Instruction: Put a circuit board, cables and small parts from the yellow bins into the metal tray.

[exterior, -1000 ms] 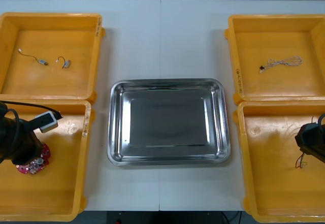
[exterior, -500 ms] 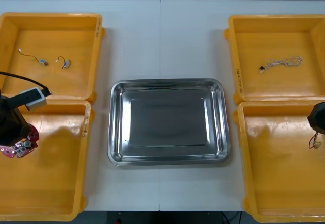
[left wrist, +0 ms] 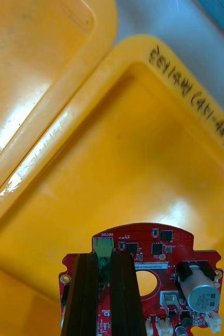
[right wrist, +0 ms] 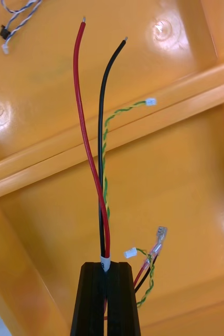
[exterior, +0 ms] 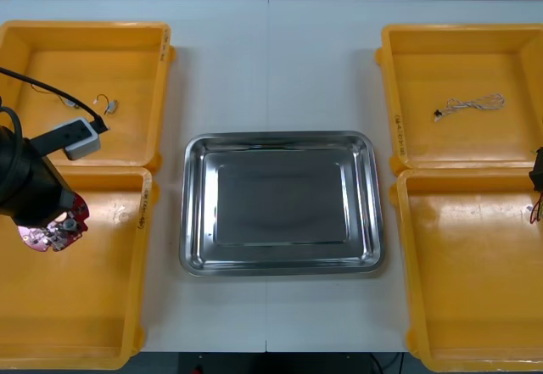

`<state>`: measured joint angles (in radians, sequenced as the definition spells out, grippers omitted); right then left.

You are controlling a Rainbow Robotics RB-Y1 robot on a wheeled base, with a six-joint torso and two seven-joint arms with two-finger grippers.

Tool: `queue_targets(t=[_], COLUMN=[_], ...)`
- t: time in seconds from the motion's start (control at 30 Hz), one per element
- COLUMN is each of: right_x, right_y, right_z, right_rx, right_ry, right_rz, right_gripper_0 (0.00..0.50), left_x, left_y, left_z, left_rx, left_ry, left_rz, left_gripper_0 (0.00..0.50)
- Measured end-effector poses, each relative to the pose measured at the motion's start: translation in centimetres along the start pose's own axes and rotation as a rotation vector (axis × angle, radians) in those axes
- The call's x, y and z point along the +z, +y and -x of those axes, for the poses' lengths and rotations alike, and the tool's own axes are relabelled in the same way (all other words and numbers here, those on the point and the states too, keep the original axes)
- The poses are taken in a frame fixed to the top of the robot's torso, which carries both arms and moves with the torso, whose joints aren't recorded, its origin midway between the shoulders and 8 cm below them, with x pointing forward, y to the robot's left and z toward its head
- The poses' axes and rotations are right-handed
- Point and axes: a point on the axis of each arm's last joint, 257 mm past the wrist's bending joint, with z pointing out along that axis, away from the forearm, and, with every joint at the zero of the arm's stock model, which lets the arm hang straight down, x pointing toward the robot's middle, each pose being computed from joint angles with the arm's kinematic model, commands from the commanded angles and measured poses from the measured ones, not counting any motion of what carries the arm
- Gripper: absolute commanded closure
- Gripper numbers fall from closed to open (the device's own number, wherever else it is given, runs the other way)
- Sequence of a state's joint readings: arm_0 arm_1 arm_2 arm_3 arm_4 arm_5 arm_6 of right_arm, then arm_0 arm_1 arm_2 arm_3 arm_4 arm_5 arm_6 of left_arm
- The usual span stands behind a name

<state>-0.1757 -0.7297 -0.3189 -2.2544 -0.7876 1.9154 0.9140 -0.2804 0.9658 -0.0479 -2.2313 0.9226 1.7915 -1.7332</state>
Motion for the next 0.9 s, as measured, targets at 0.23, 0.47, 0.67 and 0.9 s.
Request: queue_targets(t=[0.23, 0.47, 0.67, 0.9], right_x=[-1.6, -2.6, -2.8, -3.3], right_y=[0.4, 1.3, 2.2, 3.6], right_z=[0.7, 0.4, -0.4, -0.7], right_rx=[-0.118, -0.177, -0.276, -0.507], right_ry=[0.006, 0.032, 0.057, 0.056], right_rz=[0.012, 0.045, 0.086, 0.142], right_gripper_0=[0.500, 0.500, 0.500, 0.500], left_x=[-0.4, 0.3, 0.8, 1.2], left_y=[-2.5, -4.9, -7.2, -9.3], left_z=[2.4, 4.6, 6.7, 9.0], left_rx=[-0.167, -0.075, -0.064, -0.284], left_ry=[-0.012, -0.021, -0.032, -0.052], left_rz=[-0.007, -0.018, -0.027, -0.022], left_gripper_0=[0.500, 0.500, 0.500, 0.500])
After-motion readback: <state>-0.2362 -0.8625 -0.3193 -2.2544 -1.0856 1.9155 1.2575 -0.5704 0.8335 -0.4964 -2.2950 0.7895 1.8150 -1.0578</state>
